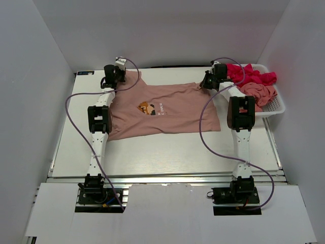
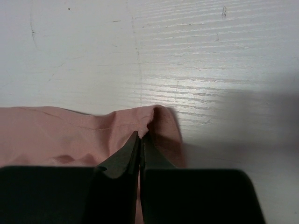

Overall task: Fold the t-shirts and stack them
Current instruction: Grap the side of the flattened tshirt furthest away from the robot with both arms

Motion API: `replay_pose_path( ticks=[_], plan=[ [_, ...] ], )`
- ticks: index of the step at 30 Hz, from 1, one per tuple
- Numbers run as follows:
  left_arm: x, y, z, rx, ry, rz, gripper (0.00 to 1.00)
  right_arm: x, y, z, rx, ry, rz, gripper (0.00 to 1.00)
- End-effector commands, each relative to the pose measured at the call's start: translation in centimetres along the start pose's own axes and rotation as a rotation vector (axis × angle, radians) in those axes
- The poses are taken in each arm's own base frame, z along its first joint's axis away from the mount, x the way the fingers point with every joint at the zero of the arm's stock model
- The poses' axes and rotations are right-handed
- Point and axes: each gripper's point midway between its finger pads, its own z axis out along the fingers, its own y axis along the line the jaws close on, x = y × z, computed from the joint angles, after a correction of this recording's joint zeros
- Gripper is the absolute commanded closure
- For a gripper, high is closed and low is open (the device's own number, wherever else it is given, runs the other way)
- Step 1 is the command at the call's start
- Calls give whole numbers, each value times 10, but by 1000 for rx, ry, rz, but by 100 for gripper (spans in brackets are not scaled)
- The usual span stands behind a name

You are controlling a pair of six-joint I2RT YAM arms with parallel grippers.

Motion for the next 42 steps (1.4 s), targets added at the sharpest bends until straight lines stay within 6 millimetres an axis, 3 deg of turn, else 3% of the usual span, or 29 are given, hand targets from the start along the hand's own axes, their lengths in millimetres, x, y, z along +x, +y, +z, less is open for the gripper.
replay_pose_path(
  ticks=[1, 4, 5, 7, 8, 11, 12, 13, 14, 15, 17, 18, 19, 21, 22, 23, 25, 30, 31, 32, 37, 38, 39, 42],
  plan=[
    [8, 2, -6, 1, 60, -18, 100, -37, 21, -22, -25, -72, -31, 100],
    [-9, 6, -9, -7, 40, -4, 100, -38, 21, -23, -27, -74, -29, 100],
    [-27, 10, -12, -15, 22, 6, 100, -43, 25, -27, -32, -83, -33, 100],
    [-40, 14, -17, -22, 16, 18, 100, -46, 26, -32, -32, -93, -33, 100],
    [-67, 18, -23, -31, -12, 29, 100, -53, 29, -38, -33, -108, -38, 100],
    [-91, 21, -35, -31, -24, 39, 100, -72, 38, -56, -35, -146, -46, 100],
    [-115, 23, -45, -31, -47, 46, 100, -78, 41, -62, -37, -158, -47, 100],
    [-127, 23, -51, -31, -54, 52, 100, -78, 42, -67, -36, -160, -48, 100],
    [-129, 22, -57, -26, -29, 49, 100, -92, 50, -81, -43, -192, -55, 100],
    [-159, 26, -71, -34, -58, 61, 100, -98, 54, -88, -47, -206, -59, 100],
    [-159, 21, -83, -19, -24, 61, 100, -114, 63, -108, -55, -239, -68, 100],
    [-186, 23, -98, -24, -53, 77, 100, -117, 66, -114, -59, -246, -71, 100],
    [-179, 20, -104, -17, -28, 68, 100, -126, 73, -127, -69, -270, -77, 100],
    [-196, 18, -122, -11, -31, 78, 100, -122, 75, -135, -75, -266, -60, 100],
    [-198, 17, -128, -12, -23, 77, 100, -130, 83, -149, -91, -293, -62, 100],
    [-200, 16, -134, -12, -20, 76, 100, -117, 81, -148, -91, -268, -41, 100],
    [-207, 12, -151, -7, -9, 71, 100, -120, 89, -164, -112, -289, -35, 100],
    [-219, 0, -189, 12, 7, 57, 100, -90, 94, -177, -135, -236, 14, 100],
    [-233, -2, -205, 15, -6, 62, 100, -91, 99, -185, -140, -245, 13, 100],
    [-223, -7, -212, 27, 19, 54, 100, -86, 101, -186, -142, -237, 13, 100],
    [-218, -33, -265, 93, 68, 48, 100, -70, 106, -197, -157, -247, 41, 100],
    [-229, -36, -281, 92, 48, 53, 100, -70, 104, -197, -153, -250, 45, 100],
    [-208, -45, -289, 110, 95, 35, 100, -69, 104, -196, -153, -245, 48, 100],
    [-191, -61, -316, 140, 131, 20, 100, -67, 105, -191, -156, -231, 38, 100]
  ],
)
